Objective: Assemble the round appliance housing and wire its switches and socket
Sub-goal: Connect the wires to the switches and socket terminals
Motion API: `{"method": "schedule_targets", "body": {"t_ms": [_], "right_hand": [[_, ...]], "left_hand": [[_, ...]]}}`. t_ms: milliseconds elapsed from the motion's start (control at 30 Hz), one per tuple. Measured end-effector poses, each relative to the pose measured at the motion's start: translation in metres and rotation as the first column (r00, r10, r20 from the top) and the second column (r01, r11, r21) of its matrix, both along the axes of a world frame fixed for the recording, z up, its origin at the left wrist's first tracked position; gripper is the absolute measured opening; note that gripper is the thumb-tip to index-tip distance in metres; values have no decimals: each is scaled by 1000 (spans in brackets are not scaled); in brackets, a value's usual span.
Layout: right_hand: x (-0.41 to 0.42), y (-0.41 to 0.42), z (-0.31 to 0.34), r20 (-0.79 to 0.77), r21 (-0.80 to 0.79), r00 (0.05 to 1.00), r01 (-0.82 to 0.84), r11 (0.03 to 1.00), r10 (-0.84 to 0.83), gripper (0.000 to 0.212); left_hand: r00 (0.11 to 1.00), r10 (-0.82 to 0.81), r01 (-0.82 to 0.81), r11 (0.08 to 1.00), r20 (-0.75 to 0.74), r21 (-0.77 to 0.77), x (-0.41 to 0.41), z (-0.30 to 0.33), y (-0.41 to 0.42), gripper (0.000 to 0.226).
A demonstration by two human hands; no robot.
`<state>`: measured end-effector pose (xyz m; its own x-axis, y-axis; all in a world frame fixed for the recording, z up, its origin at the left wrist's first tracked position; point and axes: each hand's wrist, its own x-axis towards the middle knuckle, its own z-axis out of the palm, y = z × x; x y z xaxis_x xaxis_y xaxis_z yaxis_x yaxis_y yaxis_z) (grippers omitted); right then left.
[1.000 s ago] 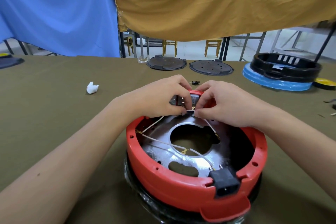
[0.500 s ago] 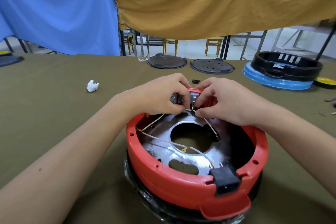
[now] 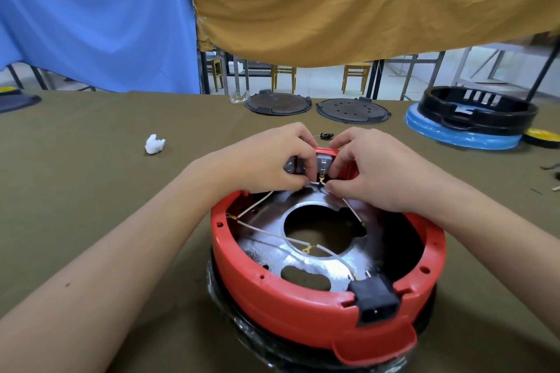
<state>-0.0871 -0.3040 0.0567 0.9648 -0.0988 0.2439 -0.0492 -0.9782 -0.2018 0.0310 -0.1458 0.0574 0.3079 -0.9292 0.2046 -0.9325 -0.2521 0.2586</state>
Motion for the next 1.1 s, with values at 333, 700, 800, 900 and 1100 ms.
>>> {"method": "schedule_targets", "body": {"t_ms": [333,700,800,900,1100], "right_hand": [[6,4,4,-9,-113,1000,14,993,-15,47],[15,1,3,11,-165,1000,11,986,-9,37],[13,-1,1,10,-98,1000,-5,995,6,41],[11,-1,-1,-5,-63,999,-44,997,44,46],[13,-3,-3,-8,-115,999,-53,992,53,38]], "left_hand": [[997,71,-71,996,8,-61,0,-2,-1,40],[983,124,-121,992,139,-30,3,-3,-3,41],[987,143,-141,989,76,-36,2,-2,0,51],[984,175,-175,985,37,-15,1,-2,2,53],[972,179,-185,982,150,27,1,-2,-1,38]]}}
